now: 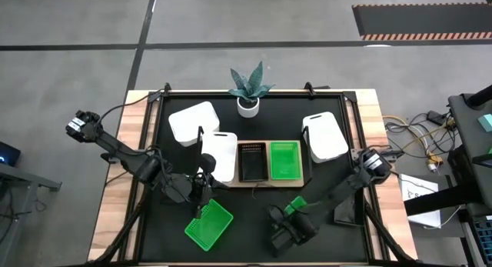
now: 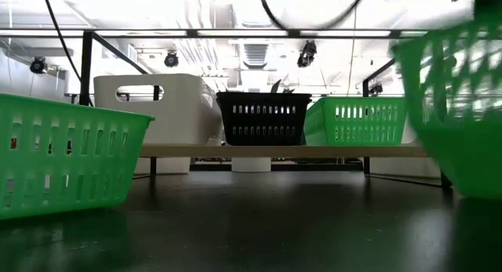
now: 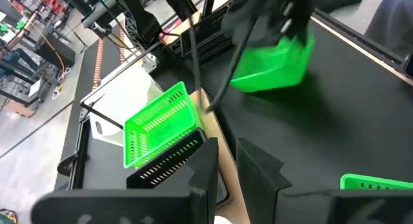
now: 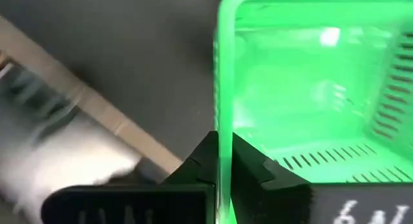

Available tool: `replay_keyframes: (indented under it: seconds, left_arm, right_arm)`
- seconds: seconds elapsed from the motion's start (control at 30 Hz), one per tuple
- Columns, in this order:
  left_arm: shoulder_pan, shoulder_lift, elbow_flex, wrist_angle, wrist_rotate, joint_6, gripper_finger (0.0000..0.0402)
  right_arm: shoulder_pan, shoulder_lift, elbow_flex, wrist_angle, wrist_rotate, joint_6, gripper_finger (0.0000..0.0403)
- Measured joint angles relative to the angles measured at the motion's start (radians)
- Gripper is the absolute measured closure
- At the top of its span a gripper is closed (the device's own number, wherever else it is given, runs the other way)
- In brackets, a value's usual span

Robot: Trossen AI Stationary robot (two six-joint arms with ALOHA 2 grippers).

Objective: Stack baskets on shelf by color
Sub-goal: Stack the right green bin on top of the other green bin on the shelf

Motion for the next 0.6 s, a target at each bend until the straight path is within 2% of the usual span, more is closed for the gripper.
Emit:
replay_keyframes:
  seconds: [0.13,0.33,0.47,0.6]
  left_arm:
    - [0.001,0.0,0.0,0.011,0.0,0.0,0.0362]
    - [0.001,0.0,0.0,0.02,0.0,0.0,0.0362]
    - [0.001,0.0,0.0,0.02,0.0,0.0,0.0362]
    - [0.001,0.0,0.0,0.034,0.0,0.0,0.0362]
  right_arm:
    - [0.041,0.0,0.106,-0.001,-0.041,-0.124,0.039]
    - [0.112,-0.001,0.262,-0.005,-0.005,-0.392,0.0393]
    - [0.158,-0.001,0.321,-0.007,0.106,-0.682,0.0394]
    - [0.189,-0.001,0.37,-0.057,0.291,-0.935,0.0394]
